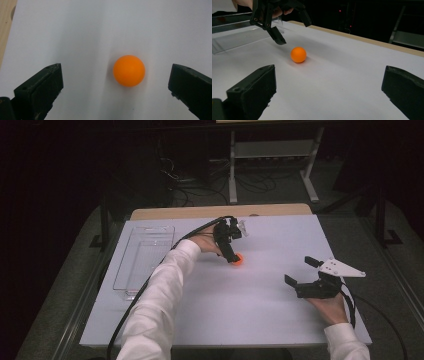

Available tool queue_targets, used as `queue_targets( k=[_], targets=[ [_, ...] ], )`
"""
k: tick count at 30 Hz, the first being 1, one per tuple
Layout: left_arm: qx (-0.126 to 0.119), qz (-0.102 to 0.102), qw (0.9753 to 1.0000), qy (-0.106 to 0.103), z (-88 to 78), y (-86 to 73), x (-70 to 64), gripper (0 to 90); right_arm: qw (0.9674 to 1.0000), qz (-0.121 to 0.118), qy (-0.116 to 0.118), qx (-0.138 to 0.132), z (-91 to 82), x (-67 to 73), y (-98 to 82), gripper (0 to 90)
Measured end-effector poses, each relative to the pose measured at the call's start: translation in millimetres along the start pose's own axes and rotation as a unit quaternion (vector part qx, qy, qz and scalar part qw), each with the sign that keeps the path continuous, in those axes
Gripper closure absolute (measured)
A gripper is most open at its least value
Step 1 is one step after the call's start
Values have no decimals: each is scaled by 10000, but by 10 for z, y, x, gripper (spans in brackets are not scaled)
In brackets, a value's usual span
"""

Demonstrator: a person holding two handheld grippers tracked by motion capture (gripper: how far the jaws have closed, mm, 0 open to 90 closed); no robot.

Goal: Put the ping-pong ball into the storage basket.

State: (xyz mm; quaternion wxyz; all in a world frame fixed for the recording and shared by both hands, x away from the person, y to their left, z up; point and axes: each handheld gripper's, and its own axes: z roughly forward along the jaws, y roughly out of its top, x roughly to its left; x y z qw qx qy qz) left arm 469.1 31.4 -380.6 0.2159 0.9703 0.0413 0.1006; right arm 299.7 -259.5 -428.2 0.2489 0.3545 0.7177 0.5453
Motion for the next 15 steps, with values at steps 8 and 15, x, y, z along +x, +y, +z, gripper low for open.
queue_targets(
  k=[8, 15],
  targets=[
    [54, 19, 10000, -54, 66, -3, -11, 0, 10000, -1, 5, 6, -1, -2, -2, 0],
    [105, 21, 9999, -91, 118, -14, -5, 0, 10000, -10, 15, 23, 12, 6, -5, 0]
  ],
)
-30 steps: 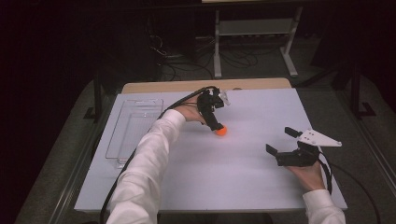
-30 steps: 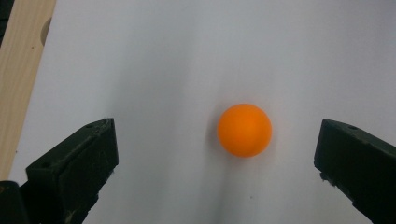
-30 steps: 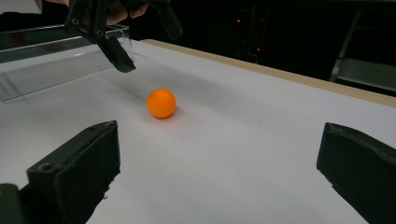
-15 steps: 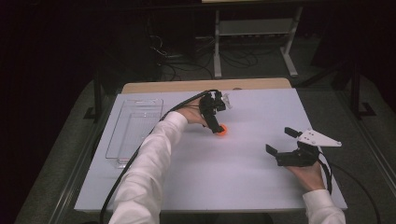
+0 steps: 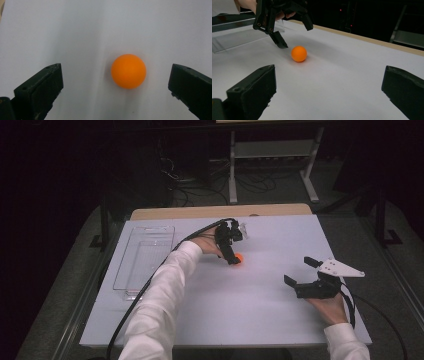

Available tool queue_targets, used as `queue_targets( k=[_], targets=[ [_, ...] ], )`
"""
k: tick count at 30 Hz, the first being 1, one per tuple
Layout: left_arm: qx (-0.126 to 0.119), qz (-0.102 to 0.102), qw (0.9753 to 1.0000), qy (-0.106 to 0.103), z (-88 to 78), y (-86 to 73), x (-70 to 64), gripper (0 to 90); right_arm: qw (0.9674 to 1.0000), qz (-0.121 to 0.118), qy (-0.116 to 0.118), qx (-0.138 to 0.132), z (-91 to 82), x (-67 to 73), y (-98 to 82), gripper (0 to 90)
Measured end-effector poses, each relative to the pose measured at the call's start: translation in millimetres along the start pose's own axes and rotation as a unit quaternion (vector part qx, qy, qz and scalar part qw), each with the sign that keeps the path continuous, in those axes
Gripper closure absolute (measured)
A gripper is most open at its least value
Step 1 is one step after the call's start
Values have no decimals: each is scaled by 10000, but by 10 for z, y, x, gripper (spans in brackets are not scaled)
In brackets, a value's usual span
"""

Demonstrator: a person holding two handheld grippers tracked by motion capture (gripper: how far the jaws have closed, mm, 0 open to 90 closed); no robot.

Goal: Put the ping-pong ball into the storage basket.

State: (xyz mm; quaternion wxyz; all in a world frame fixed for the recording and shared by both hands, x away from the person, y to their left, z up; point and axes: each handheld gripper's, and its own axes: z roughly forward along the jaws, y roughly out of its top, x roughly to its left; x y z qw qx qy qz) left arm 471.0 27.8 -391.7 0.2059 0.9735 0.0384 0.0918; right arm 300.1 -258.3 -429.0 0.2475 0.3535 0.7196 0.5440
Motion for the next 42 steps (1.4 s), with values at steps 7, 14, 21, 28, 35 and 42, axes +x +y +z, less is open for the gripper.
queue_targets(
  k=[7, 14, 21, 28, 35, 42],
  targets=[
    [52, 35, 10000, -65, 73, 2, -12, 0, 10000, 2, 6, -2, 1, -3, -1, 0],
    [102, 26, 9999, -107, 137, -7, -18, 0, 10000, 1, 4, 1, -1, -1, -1, 0],
    [144, 16, 9998, -136, 173, -20, -12, 0, 10000, 1, 9, 10, 0, -2, -3, 0],
    [205, -58, 9996, -183, 211, -33, -1, 0, 10000, -2, 10, 22, 2, -3, -5, 0],
    [184, -110, 9994, -266, 212, -38, 7, 16, 10000, -7, 11, 44, 2, -4, -8, 0],
    [272, 15, 9992, -306, 202, -40, -8, 142, 10000, -19, -14, 25, -2, 0, -6, 0]
  ],
)
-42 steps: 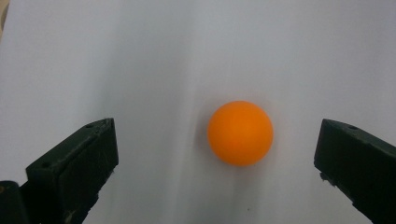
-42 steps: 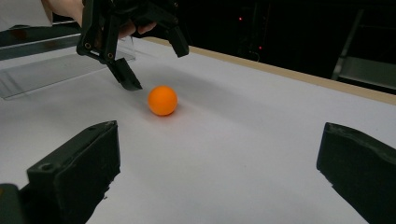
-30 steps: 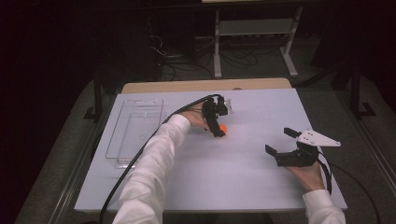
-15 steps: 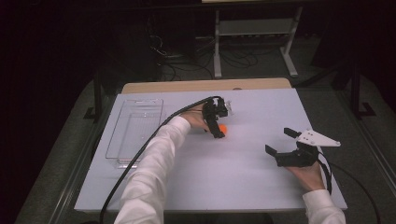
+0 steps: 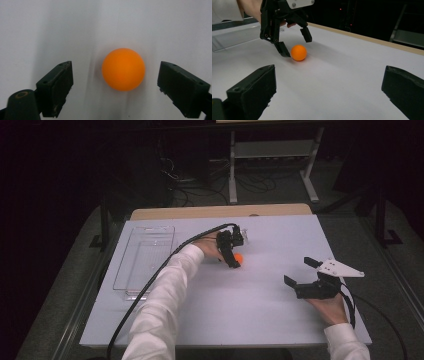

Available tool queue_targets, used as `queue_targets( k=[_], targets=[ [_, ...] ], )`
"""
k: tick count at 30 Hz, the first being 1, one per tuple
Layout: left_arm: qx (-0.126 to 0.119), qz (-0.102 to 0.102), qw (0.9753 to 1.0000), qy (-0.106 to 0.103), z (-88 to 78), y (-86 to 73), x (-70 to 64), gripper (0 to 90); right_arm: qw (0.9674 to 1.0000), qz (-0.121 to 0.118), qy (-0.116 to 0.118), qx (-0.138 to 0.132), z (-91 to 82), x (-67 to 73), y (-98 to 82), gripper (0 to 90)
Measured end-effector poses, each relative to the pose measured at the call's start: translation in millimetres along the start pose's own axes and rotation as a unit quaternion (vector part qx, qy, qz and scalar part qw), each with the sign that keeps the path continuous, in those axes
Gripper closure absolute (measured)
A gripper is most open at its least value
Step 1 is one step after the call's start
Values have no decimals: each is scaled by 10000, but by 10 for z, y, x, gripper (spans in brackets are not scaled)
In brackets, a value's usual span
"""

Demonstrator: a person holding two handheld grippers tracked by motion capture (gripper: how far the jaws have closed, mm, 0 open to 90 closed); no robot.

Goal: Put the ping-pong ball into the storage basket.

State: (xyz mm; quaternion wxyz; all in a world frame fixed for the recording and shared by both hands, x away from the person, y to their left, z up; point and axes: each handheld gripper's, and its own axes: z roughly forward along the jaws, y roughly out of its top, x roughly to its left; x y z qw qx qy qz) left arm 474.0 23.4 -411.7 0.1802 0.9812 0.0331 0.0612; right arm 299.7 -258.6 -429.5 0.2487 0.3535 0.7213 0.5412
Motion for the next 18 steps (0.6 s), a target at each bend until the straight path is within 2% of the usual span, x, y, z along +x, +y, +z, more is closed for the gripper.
queue_targets(
  k=[8, 18],
  targets=[
    [82, 95, 9999, 61, 34, 7, -21, 265, 10000, -12, 18, 28, 5, 7, -4, 0],
    [42, 174, 9998, -95, 27, 3, -21, 421, 10000, -19, 25, 35, 6, 8, -4, 0]
  ],
)
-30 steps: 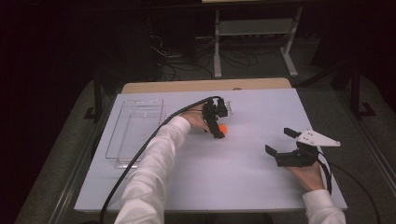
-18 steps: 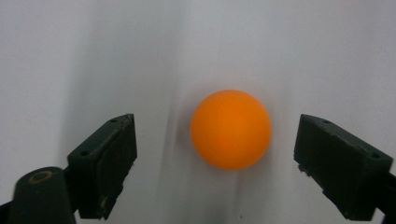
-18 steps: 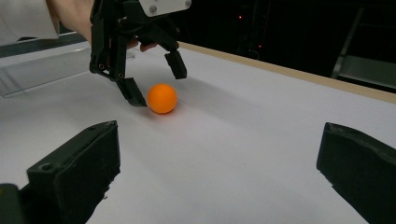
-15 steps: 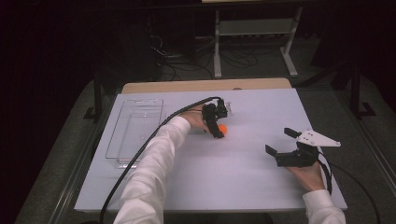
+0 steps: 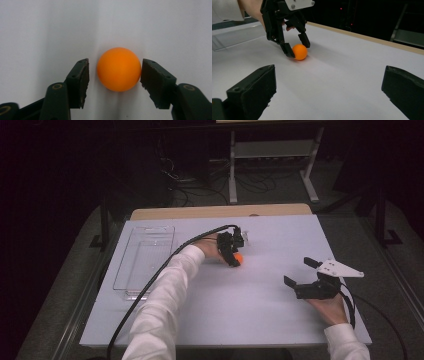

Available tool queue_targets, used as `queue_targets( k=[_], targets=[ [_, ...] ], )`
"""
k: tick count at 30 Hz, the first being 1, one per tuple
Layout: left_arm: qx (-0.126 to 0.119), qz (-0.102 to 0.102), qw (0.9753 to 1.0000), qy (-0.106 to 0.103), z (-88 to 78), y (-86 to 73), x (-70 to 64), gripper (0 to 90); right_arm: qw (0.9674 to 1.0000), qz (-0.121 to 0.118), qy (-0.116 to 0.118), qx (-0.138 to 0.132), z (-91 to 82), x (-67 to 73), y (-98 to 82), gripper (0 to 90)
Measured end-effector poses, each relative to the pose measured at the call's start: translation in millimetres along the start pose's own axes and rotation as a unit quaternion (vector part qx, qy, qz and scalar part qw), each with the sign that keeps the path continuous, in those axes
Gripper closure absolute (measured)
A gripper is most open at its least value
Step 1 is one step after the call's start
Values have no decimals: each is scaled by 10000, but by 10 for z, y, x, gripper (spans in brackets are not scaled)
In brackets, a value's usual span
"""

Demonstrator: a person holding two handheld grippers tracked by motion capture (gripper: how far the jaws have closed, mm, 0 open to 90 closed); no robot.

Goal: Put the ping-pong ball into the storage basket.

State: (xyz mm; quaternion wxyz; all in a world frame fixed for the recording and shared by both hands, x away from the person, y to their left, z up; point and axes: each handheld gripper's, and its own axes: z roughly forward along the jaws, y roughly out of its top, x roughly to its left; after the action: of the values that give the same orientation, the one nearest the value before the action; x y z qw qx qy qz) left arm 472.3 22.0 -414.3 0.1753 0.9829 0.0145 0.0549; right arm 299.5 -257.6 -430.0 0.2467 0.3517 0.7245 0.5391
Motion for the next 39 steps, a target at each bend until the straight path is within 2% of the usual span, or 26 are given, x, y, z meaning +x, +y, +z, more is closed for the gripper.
queue_targets(
  k=[7, 15, 23, 37, 39],
  targets=[
    [22, 36, 10000, -43, 6, 6, -4, 502, 10000, -9, 3, 12, 0, 3, 0, 0],
    [91, 36, 9999, 27, -15, 1, -6, 509, 10000, -17, 6, 16, 1, 6, 1, 0],
    [135, 136, 9998, 107, -81, 9, -33, 510, 10000, -20, 10, 19, 2, 7, 0, 0],
    [110, 133, 9996, 221, -311, 7, -78, 511, 9999, -71, 40, 65, 15, 30, 4, 0],
    [111, 127, 9996, 245, -389, -1, -88, 511, 10000, -74, 27, 54, 11, 34, 7, 0]
  ],
)
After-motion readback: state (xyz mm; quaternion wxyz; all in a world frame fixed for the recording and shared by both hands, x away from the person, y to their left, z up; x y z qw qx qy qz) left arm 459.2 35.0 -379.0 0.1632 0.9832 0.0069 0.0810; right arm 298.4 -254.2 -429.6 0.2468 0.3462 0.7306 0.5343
